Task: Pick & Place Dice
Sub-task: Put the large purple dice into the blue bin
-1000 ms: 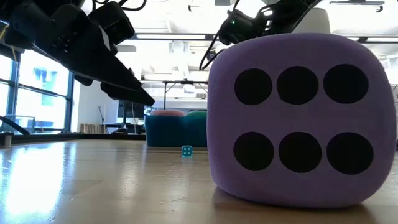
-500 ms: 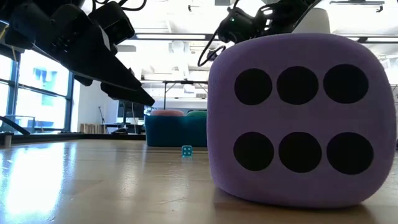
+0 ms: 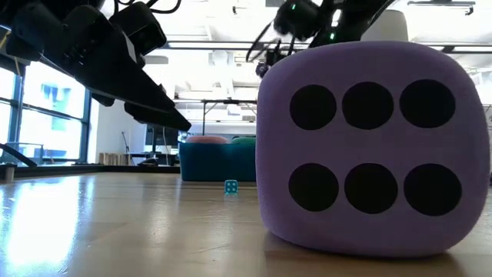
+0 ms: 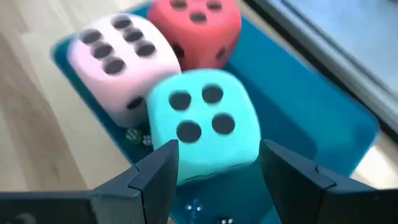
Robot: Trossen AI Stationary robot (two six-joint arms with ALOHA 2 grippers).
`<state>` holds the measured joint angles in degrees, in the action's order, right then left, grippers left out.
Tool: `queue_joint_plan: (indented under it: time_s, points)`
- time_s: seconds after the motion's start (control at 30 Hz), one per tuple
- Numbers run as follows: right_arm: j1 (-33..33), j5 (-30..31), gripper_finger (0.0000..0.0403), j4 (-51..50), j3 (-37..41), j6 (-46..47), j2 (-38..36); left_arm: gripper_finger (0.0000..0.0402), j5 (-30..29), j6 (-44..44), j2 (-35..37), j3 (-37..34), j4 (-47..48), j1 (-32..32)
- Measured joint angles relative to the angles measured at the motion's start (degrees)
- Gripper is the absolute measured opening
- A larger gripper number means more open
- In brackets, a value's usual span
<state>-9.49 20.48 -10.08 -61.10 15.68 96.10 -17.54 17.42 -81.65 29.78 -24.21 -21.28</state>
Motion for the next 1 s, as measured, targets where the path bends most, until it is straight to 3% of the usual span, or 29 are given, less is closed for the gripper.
queue_joint_plan:
  time_s: [0.13, 0.57, 0.73, 0.87, 1.0]
  points:
    - [2.2, -0.4, 0.0215, 1.3, 0.0, -3.8, -3.2, 0.0400, 0.0, 0.0, 0.0, 0.0, 0.3, 0.0]
    - [10.0, -15.9, 0.0215, 7.7, 0.0, -8.7, -6.2, 0.0400, -0.1, 0.0, 0.0, 0.0, 0.3, -0.2]
    - [11.5, -16.2, 0.0218, 10.2, 0.0, -8.4, -6.1, 0.0400, -0.1, 0.1, 0.0, 0.0, 0.3, -0.9]
    - [12.7, -16.2, 0.0246, 11.9, 0.0, -9.3, -6.1, 0.0400, -0.1, 0.2, 0.0, 0.0, 0.2, -1.2]
    - [14.2, -16.1, 0.0298, 12.7, 0.0, -11.9, -6.1, 0.0400, -0.1, 0.6, 0.0, 0.0, 0.2, -1.2]
